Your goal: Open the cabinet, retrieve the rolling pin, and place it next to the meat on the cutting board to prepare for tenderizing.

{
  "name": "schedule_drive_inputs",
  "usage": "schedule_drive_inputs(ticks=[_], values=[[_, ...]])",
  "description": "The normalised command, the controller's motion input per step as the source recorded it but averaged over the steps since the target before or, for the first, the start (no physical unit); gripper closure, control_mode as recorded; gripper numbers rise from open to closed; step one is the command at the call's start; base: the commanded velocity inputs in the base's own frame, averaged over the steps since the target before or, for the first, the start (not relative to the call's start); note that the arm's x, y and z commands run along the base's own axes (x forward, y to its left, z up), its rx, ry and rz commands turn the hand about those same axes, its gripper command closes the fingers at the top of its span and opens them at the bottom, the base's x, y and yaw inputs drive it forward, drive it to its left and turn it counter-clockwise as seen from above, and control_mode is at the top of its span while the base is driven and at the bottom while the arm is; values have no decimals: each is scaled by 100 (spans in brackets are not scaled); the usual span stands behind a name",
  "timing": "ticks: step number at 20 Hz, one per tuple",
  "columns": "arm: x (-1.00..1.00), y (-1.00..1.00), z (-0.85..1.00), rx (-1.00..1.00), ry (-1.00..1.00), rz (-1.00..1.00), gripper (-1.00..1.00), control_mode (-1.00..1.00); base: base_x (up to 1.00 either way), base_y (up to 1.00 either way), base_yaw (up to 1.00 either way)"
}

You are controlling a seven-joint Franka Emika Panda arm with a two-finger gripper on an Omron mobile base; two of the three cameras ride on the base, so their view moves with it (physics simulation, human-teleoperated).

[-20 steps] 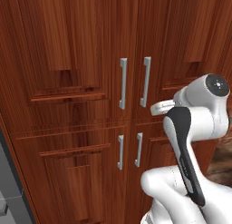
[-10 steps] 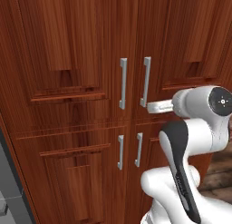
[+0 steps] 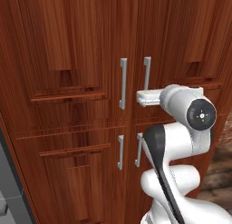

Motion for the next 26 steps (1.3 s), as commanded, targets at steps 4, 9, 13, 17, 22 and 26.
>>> schedule_drive_inputs(ticks=[4,9,13,17,22,26], values=[[19,0,-5,0,-35,-2,-100,-100,0,0,0],[31,-3,-13,0,-32,0,-100,-100,0,0,0],[15,-16,-15,0,-29,-2,-100,-100,0,0,0],[19,-13,-15,0,-22,-2,-100,-100,0,0,0],[20,-14,-30,0,-10,-2,-100,-100,0,0,0],[40,-10,-34,0,0,-1,-100,-100,0,0,0]])
